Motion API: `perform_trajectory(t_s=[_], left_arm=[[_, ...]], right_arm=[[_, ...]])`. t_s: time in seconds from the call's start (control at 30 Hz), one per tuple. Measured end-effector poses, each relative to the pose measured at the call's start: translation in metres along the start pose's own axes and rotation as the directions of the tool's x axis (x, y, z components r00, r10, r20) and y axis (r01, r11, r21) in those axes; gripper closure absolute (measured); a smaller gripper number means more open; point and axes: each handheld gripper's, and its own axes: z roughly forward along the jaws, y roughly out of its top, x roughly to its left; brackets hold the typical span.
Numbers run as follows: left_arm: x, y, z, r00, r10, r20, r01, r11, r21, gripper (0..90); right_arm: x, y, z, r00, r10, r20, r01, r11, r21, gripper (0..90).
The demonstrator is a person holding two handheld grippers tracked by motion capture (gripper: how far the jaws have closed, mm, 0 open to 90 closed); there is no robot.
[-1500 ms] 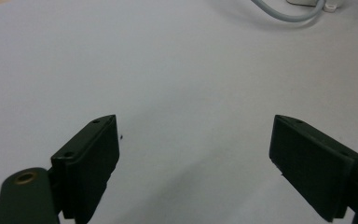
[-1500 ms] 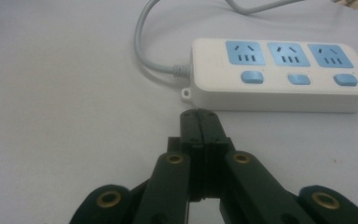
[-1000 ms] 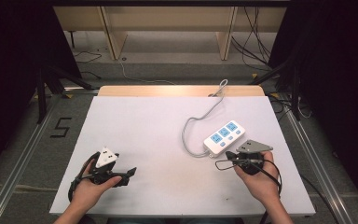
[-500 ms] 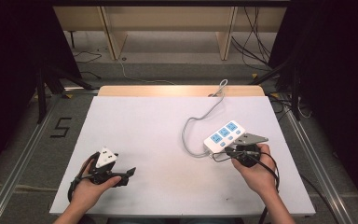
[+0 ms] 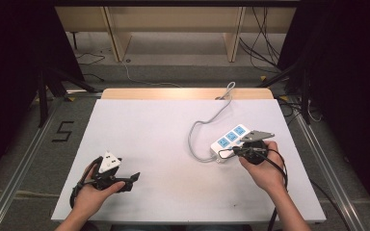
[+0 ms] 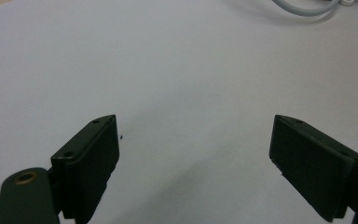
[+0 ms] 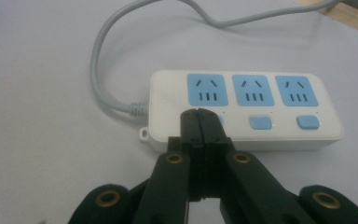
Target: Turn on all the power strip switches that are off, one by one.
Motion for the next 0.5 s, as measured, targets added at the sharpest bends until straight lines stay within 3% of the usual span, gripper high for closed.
perform_trajectory(t_s=[0.5], left_arm=[[0.000, 0.000, 0.000, 1.0000, -0.001, -0.004, 0.001, 1.0000, -0.001, 15.8]], right_arm=[[-0.010, 0.013, 0.010, 0.9999, -0.011, 0.007, 0.010, 0.999, 0.031, 90.0]])
